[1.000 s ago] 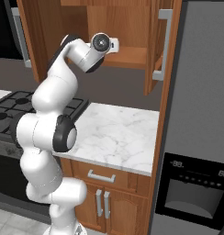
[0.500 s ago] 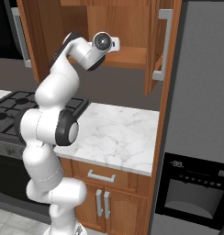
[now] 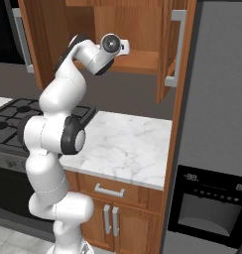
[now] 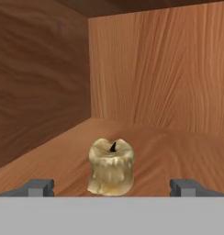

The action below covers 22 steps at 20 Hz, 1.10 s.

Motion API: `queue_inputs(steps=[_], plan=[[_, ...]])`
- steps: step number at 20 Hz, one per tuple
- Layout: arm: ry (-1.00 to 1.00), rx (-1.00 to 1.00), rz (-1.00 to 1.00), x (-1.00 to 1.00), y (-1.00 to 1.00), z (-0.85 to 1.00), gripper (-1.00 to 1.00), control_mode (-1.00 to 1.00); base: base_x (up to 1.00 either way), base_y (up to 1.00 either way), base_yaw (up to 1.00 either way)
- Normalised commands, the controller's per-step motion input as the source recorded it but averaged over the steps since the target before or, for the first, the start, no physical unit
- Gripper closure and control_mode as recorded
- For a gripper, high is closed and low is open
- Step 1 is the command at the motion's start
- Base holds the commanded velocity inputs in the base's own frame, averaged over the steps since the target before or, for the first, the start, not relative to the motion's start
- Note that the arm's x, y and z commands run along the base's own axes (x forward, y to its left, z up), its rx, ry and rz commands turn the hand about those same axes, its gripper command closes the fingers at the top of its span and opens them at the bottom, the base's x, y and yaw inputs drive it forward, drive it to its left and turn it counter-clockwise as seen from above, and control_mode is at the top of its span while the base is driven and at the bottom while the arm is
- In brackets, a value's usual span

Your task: Get the candle and the liquor from the cabinet and move them to the dining counter.

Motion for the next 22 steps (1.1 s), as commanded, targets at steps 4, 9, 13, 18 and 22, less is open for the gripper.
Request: queue_inputs(steps=[4,9,13,18,22], plan=[[0.00,0.00,0.00,0.02,0.06,-0.06,-1.00,-1.00,0.00,0.00,0.00],[0.01,0.00,0.00,0.03,0.06,-0.08,-1.00,-1.00,0.00,0.00,0.00],[0.00,0.00,0.00,0.12,0.00,-0.07,-1.00,-1.00,0.00,0.00,0.00],[0.00,0.00,0.00,0.18,0.00,-0.04,-1.00,-1.00,0.00,0.00,0.00],[0.00,0.00,0.00,0.17,0.00,-0.05,-1.00,-1.00,0.00,0.00,0.00]])
